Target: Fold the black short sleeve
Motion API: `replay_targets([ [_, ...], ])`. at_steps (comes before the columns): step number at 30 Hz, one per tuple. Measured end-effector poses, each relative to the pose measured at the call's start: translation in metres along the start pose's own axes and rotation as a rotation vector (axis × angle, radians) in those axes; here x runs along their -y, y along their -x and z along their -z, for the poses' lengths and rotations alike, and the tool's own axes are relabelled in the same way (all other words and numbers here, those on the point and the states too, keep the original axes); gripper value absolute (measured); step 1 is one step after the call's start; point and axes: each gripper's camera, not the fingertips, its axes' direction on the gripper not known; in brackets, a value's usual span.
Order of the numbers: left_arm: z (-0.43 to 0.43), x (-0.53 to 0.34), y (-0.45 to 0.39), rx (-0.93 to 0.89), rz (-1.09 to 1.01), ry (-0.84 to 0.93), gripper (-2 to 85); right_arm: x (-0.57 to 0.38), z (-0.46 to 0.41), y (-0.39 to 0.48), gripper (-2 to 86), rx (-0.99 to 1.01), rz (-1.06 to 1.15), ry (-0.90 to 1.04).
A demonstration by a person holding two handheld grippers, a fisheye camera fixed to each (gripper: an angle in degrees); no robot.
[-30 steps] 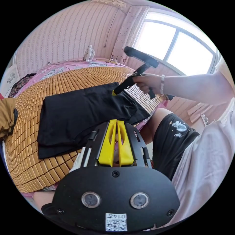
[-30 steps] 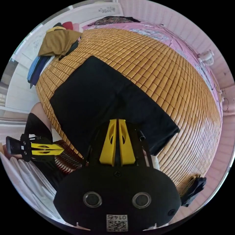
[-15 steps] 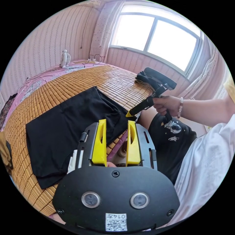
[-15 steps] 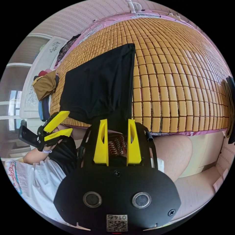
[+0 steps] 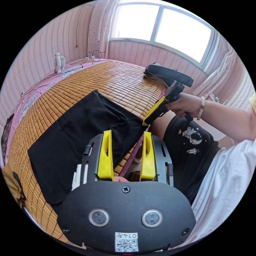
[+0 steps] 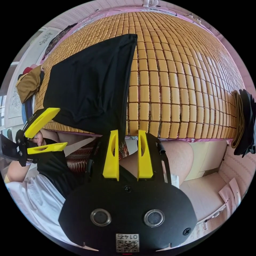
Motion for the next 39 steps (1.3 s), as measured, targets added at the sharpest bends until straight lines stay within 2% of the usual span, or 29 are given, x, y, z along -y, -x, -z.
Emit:
replay_targets([
  [8,-0.019,0.018,-0.010,-0.020,-0.024,0.017,16.8,-0.019,0.026,-0.033,11.6,0.067,-0.021,-0.014],
  [12,-0.024,0.021,-0.016,-0.022,-0.041,0.018,16.8,-0.032,0.038,-0.040,11.8,0.024,0.015,0.004],
  [16,-0.028,0.023,-0.021,-0.030,-0.054,0.022,16.8,-0.045,0.046,-0.058,6.6,0.133,0.031,0.007],
  [23,-0.034,0.028,-0.026,-0.028,-0.084,0.038,17.9,-0.060,0.062,-0.089,2.1,0.166,0.028,0.002],
  [34,-0.046,0.046,-0.046,0.017,-0.149,0.041,21.1,-0.108,0.125,-0.139,0.7,0.567,0.060,-0.173],
  [36,-0.049,0.051,-0.044,0.017,-0.124,0.057,20.5,-0.112,0.130,-0.142,0.7,0.605,0.077,-0.172],
  [39,-0.048,0.053,-0.044,0.043,-0.104,0.076,14.5,-0.119,0.134,-0.140,0.9,0.667,0.116,-0.153],
])
